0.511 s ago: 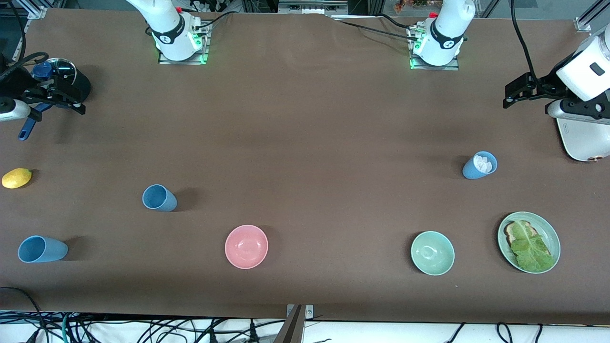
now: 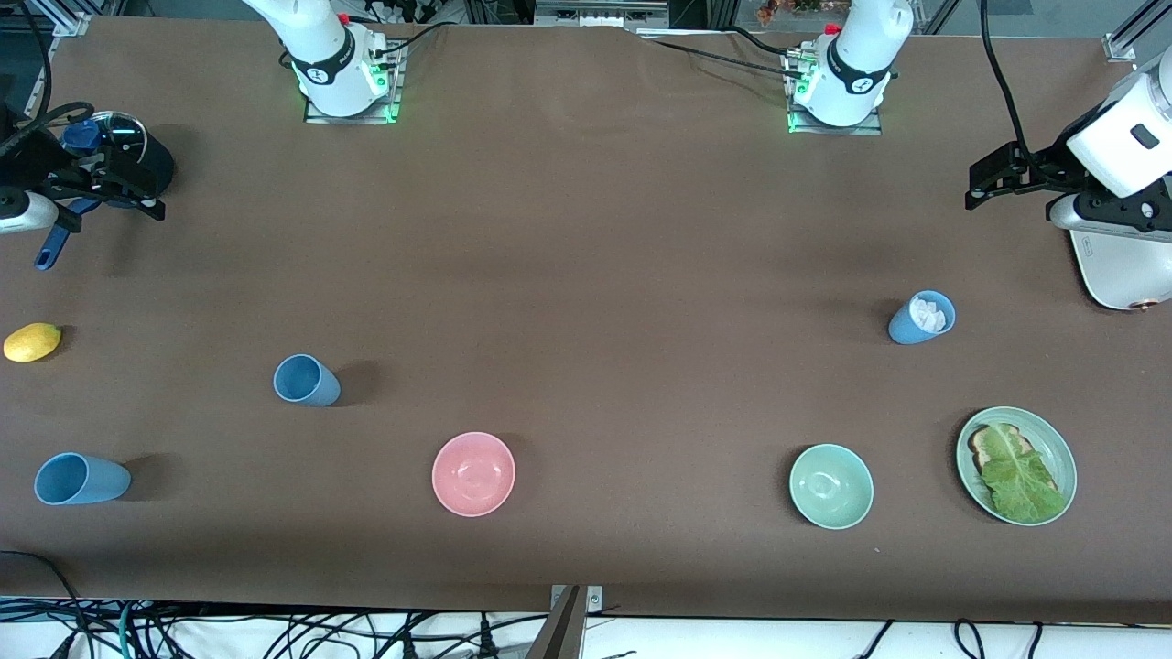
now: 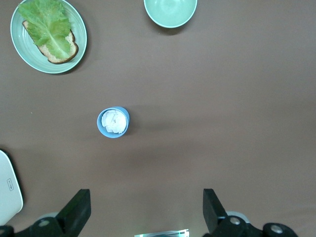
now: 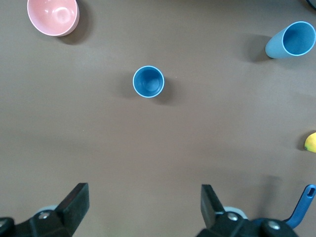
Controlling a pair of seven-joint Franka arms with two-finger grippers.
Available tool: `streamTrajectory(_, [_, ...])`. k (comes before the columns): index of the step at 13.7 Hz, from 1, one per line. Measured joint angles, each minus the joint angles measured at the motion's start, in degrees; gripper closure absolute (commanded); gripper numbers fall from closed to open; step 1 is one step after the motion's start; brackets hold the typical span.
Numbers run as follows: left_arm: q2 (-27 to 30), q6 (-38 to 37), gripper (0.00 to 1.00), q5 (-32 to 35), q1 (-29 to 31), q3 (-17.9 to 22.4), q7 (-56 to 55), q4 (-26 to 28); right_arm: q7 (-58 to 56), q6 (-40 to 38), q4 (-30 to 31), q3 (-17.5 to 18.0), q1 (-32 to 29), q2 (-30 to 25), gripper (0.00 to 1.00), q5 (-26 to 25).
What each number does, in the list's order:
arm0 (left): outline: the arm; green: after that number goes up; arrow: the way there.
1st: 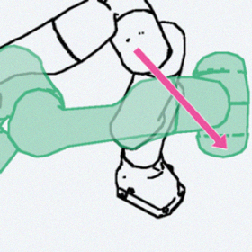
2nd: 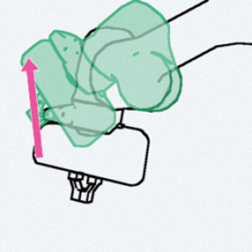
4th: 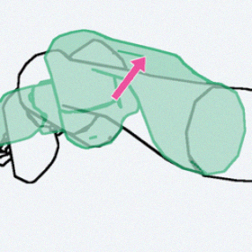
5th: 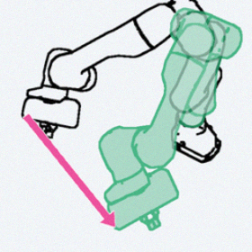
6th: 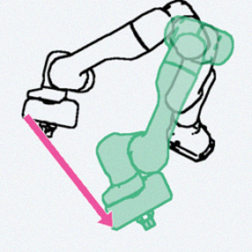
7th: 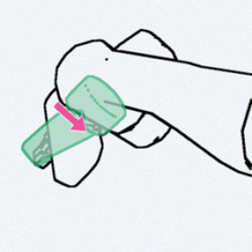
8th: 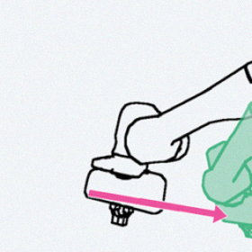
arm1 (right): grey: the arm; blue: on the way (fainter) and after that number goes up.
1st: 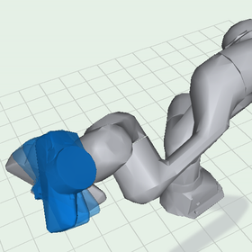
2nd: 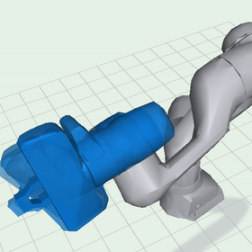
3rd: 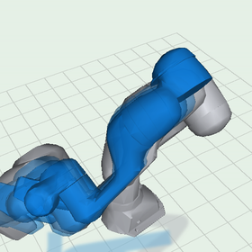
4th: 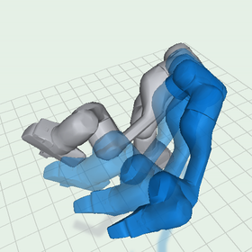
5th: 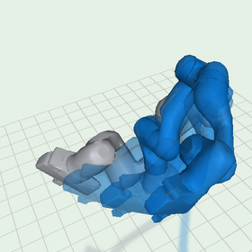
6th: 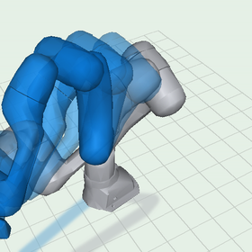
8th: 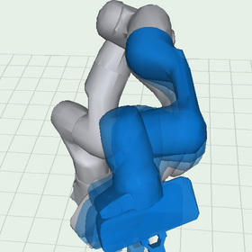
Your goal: Stack blue cups with both arms
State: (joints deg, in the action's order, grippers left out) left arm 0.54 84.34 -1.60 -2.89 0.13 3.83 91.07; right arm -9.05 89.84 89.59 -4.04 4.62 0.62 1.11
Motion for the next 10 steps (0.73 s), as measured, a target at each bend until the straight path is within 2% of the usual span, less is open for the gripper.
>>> streamTrajectory(10, [-0.1,0.0,0.0,0.0,0.0,0.0,0.0,0.0,0.1,-0.2,0.0,0.0,0.0,0.5,0.0,0.1])
